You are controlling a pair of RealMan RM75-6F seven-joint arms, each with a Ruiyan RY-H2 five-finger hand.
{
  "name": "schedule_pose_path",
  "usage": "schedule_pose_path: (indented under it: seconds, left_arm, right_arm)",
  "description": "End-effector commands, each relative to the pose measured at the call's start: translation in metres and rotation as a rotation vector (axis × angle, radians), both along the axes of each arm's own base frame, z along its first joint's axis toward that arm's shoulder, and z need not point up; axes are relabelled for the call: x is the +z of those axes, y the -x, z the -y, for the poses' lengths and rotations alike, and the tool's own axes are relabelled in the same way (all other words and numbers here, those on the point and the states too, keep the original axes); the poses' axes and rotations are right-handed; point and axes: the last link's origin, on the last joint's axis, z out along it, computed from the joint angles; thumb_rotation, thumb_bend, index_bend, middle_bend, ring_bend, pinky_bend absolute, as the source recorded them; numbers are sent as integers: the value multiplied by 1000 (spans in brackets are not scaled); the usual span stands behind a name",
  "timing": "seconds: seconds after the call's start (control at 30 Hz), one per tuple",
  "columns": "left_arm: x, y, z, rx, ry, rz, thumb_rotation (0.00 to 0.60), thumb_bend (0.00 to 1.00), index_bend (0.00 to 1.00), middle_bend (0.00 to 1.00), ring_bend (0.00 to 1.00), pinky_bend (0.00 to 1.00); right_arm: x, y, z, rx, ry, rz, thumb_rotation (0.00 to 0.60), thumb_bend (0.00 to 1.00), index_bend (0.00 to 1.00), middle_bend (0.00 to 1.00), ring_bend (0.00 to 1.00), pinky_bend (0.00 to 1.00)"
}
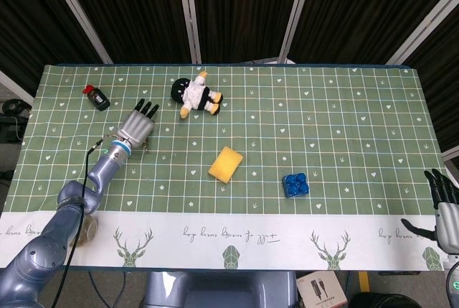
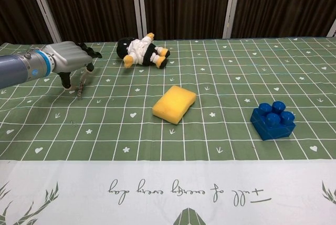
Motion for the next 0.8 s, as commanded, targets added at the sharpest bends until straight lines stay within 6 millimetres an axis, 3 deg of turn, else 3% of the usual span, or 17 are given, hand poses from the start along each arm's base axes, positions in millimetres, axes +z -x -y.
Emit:
schedule_pose_path:
  seconds: [0.03,0.43,0.8]
  left_arm:
    - [-1,0,0,1,2,-4,600,226,512,0,0,0]
    - [-5,0,-2,28,5,-10,600,233,471,0,0,0]
    - [-7,0,-1,27,13,-5,600,338,517,0,0,0]
  right_arm:
    - [0,0,0,0,-1,-1,600,46,67,0,0,113]
    - [1,0,-1,-7,3,3,600,46,67,0,0,110]
    - [0,0,-1,-9,-1,5,600,46,67,0,0,110]
